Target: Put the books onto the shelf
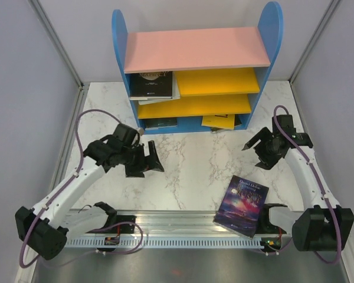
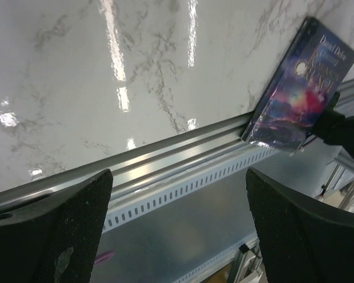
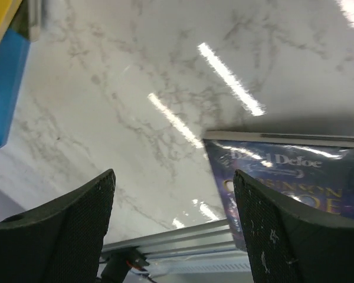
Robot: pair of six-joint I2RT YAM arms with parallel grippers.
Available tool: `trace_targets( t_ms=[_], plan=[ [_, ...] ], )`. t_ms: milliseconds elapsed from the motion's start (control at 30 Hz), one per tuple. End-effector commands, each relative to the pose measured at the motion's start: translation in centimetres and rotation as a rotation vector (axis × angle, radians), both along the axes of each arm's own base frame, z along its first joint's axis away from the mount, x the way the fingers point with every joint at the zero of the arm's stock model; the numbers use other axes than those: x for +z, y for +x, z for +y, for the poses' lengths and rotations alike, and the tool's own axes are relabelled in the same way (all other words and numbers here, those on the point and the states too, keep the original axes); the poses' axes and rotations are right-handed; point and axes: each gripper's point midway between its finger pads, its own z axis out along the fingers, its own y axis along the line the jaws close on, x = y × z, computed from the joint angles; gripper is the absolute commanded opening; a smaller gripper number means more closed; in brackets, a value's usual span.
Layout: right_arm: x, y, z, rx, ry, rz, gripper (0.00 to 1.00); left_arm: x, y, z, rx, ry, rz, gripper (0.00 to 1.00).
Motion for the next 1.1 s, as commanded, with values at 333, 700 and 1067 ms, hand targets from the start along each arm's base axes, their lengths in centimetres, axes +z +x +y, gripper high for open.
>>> trace_targets(
  t_ms=[333, 700, 1067],
  plan=[
    [-4.1, -5.4, -11.4, -0.146, -0.358, 0.343, 0.84, -3.8, -3.9, -6.8, -0.239, -0.002, 0.101, 0.92],
    [-8.4, -9.9, -7.7, -0.121, -0.234, 0.402, 0.83, -4.4, -4.1, -6.4, -0.251, 0.015, 0.094, 0.92],
    [-10.2, -8.2, 6.4, -0.088, 0.181, 0.270, 0.80, -5.2, -3.7, -6.9, -0.263, 0.029, 0.110, 0.92]
  ],
)
